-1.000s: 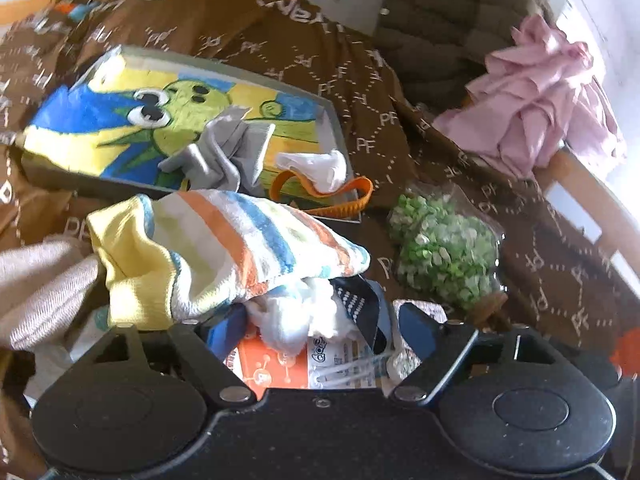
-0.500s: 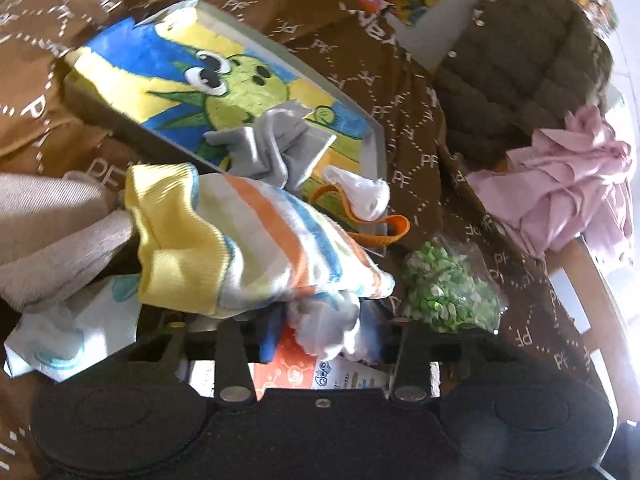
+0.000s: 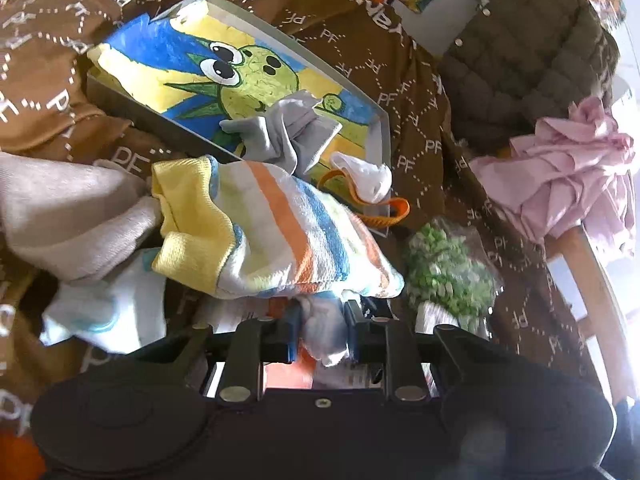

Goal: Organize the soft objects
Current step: 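Grasp the white cloth with the left gripper while the right gripper grasps the pink keychain, then carry the white cloth to the tray with the left gripper while the right gripper carries the keychain there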

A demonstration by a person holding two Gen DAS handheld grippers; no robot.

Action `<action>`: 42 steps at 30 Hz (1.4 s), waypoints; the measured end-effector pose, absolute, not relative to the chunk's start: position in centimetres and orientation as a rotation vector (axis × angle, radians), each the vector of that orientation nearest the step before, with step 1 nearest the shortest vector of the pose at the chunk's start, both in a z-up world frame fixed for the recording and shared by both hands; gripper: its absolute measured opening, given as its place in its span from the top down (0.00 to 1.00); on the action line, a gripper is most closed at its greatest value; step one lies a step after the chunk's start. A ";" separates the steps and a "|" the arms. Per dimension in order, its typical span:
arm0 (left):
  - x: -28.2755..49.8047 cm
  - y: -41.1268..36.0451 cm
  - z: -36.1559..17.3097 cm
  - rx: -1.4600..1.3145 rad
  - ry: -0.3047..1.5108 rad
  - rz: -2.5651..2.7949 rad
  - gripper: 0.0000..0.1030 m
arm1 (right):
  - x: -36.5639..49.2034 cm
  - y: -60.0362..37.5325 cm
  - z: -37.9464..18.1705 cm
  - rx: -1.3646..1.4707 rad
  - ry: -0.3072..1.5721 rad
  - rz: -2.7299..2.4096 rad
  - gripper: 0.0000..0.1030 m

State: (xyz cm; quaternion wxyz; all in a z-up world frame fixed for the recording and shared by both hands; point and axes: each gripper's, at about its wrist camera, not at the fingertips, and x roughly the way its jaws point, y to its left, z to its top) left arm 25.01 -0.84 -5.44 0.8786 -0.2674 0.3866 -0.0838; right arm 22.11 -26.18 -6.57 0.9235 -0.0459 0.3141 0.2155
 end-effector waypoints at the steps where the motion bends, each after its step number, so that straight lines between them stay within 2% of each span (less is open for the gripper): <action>1: 24.6 -0.8 -5.0 -0.542 0.811 -0.176 0.77 | 22.0 -26.3 -6.4 -0.090 0.634 0.440 0.39; 16: 19.8 -1.1 4.3 -0.388 0.839 -0.213 0.79 | 20.2 -26.9 -4.0 -0.067 0.484 0.423 0.39; 28: 17.3 -1.7 7.8 -0.328 0.840 -0.228 0.79 | 19.1 -26.8 -3.1 -0.075 0.408 0.443 0.39; 42: 17.1 -2.2 11.8 -0.347 0.710 -0.276 0.79 | 18.3 -27.2 -2.4 -0.042 0.333 0.458 0.39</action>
